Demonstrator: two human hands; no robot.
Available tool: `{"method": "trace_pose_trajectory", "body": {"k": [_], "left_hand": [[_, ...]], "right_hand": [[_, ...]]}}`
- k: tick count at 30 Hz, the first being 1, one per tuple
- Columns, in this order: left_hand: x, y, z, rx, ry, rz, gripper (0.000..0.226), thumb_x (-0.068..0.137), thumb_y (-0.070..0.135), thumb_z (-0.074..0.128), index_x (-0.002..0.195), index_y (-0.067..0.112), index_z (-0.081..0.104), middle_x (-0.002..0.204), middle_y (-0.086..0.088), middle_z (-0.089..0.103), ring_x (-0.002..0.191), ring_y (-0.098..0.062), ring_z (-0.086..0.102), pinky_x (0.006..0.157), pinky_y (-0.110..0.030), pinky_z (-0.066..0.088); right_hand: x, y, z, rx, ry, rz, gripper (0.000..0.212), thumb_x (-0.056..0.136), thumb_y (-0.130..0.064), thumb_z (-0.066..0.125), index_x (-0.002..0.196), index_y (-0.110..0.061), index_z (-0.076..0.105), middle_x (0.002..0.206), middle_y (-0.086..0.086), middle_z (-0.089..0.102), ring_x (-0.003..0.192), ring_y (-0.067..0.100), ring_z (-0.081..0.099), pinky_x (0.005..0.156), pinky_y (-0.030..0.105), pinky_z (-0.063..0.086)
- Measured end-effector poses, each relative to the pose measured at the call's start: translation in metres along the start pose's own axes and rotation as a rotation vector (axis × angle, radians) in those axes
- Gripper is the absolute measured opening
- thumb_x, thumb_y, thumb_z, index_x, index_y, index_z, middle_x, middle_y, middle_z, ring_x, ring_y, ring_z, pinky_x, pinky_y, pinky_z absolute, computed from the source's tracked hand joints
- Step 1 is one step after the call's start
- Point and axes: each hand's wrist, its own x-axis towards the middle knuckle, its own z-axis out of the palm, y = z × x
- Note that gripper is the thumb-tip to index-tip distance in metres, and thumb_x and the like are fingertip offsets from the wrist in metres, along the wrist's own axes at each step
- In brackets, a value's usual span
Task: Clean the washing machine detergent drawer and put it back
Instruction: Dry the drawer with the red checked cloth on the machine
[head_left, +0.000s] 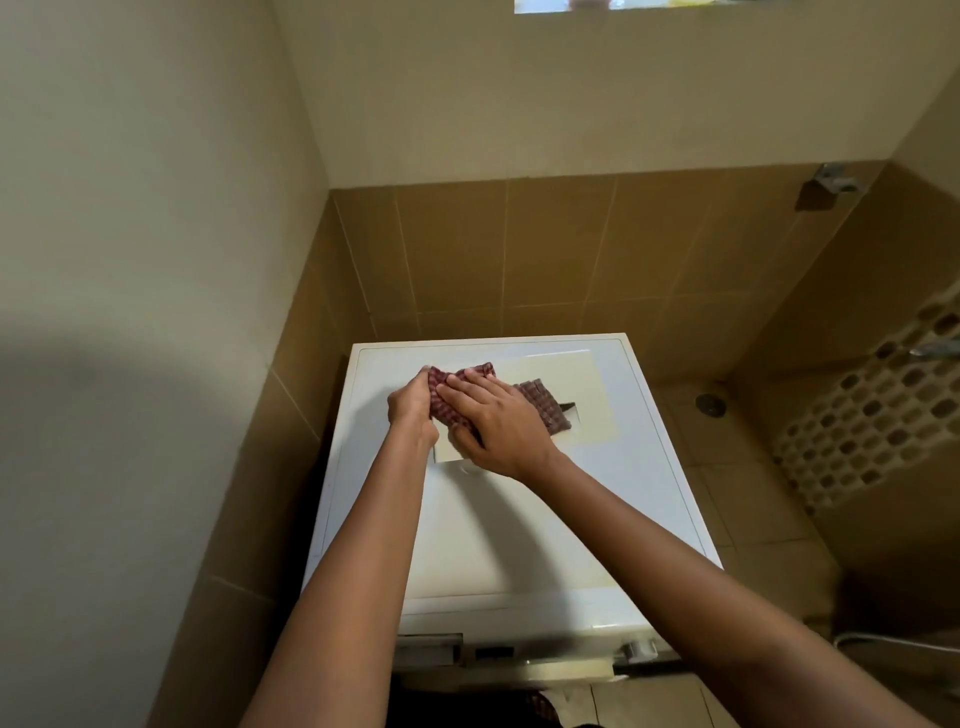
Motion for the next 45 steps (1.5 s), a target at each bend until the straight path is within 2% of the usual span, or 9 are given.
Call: {"method": "trace_pose_trajectory", "body": {"k": [3, 6, 9, 16, 26, 29, 33, 37, 45], "left_hand": [[-0.004, 0.003, 0.005, 0.003, 0.013, -0.017, 0.031, 0.090, 0.029, 0.066, 0.106, 0.003, 0.061, 0.099, -0.012, 0.069, 0.079, -0.027, 0.069, 0.060, -0.032, 0.057], [-0.003, 0.001, 0.007, 0.071, 0.025, 0.025, 0.029, 0.091, 0.033, 0.064, 0.103, 0.007, 0.060, 0.104, -0.013, 0.069, 0.089, -0.029, 0.069, 0.077, -0.040, 0.060], [-0.001, -0.002, 0.007, 0.089, 0.029, 0.051, 0.024, 0.091, 0.035, 0.063, 0.090, 0.012, 0.059, 0.107, -0.013, 0.070, 0.095, -0.030, 0.069, 0.088, -0.042, 0.057], [0.000, -0.007, 0.006, 0.024, 0.102, 0.046, 0.027, 0.090, 0.037, 0.062, 0.075, 0.017, 0.054, 0.099, -0.007, 0.067, 0.092, -0.024, 0.066, 0.077, -0.033, 0.053], [0.006, -0.007, 0.005, -0.033, 0.136, 0.076, 0.023, 0.090, 0.029, 0.065, 0.077, 0.010, 0.065, 0.087, -0.006, 0.070, 0.079, -0.022, 0.069, 0.073, -0.031, 0.059], [0.005, -0.003, 0.005, -0.012, 0.134, 0.073, 0.024, 0.090, 0.027, 0.065, 0.075, 0.010, 0.058, 0.081, -0.006, 0.066, 0.071, -0.021, 0.067, 0.057, -0.027, 0.055], [0.004, -0.004, 0.010, 0.069, 0.144, 0.119, 0.026, 0.093, 0.029, 0.060, 0.078, 0.010, 0.055, 0.088, -0.008, 0.064, 0.081, -0.024, 0.065, 0.077, -0.034, 0.057], [0.006, -0.010, 0.011, 0.215, 0.189, 0.258, 0.035, 0.097, 0.029, 0.052, 0.068, 0.010, 0.053, 0.072, -0.006, 0.057, 0.067, -0.019, 0.056, 0.059, -0.023, 0.045], [-0.001, -0.017, 0.021, 0.473, 0.319, 0.476, 0.042, 0.102, 0.024, 0.039, 0.092, -0.006, 0.066, 0.091, -0.022, 0.067, 0.085, -0.033, 0.065, 0.064, -0.028, 0.044]], "right_hand": [[-0.013, 0.014, -0.011, -0.007, -0.035, -0.117, 0.047, 0.092, -0.032, 0.053, 0.137, -0.021, 0.052, 0.142, 0.001, 0.050, 0.138, 0.019, 0.039, 0.112, 0.034, 0.030], [-0.024, 0.031, -0.020, -0.017, -0.028, -0.119, 0.046, 0.092, -0.033, 0.054, 0.136, -0.021, 0.053, 0.141, 0.000, 0.051, 0.136, 0.017, 0.041, 0.111, 0.031, 0.030], [-0.031, 0.046, -0.026, -0.006, 0.079, 0.081, 0.046, 0.093, -0.034, 0.054, 0.135, -0.018, 0.054, 0.141, 0.002, 0.052, 0.136, 0.019, 0.042, 0.112, 0.033, 0.032], [-0.013, 0.050, -0.024, -0.027, 0.163, 0.534, 0.048, 0.093, -0.030, 0.047, 0.138, -0.015, 0.049, 0.146, 0.005, 0.046, 0.139, 0.023, 0.034, 0.115, 0.035, 0.023], [0.004, -0.018, 0.005, 0.038, 0.018, 0.134, 0.049, 0.091, -0.031, 0.049, 0.137, -0.016, 0.050, 0.144, 0.006, 0.048, 0.138, 0.023, 0.037, 0.117, 0.035, 0.020], [-0.008, -0.003, -0.002, 0.040, -0.004, 0.033, 0.048, 0.090, -0.033, 0.054, 0.135, -0.018, 0.054, 0.142, 0.003, 0.051, 0.138, 0.020, 0.039, 0.116, 0.035, 0.025], [-0.032, 0.023, -0.016, 0.012, 0.019, -0.034, 0.044, 0.087, -0.032, 0.056, 0.130, -0.022, 0.060, 0.138, -0.001, 0.055, 0.135, 0.016, 0.042, 0.114, 0.035, 0.030], [-0.055, 0.049, -0.023, -0.035, 0.207, 0.133, 0.045, 0.087, -0.033, 0.048, 0.127, -0.018, 0.063, 0.135, 0.002, 0.057, 0.132, 0.019, 0.047, 0.112, 0.037, 0.033], [-0.016, 0.062, -0.020, -0.065, 0.255, 0.717, 0.048, 0.094, -0.027, 0.042, 0.140, -0.014, 0.046, 0.148, 0.007, 0.042, 0.141, 0.026, 0.030, 0.117, 0.038, 0.016]]}}
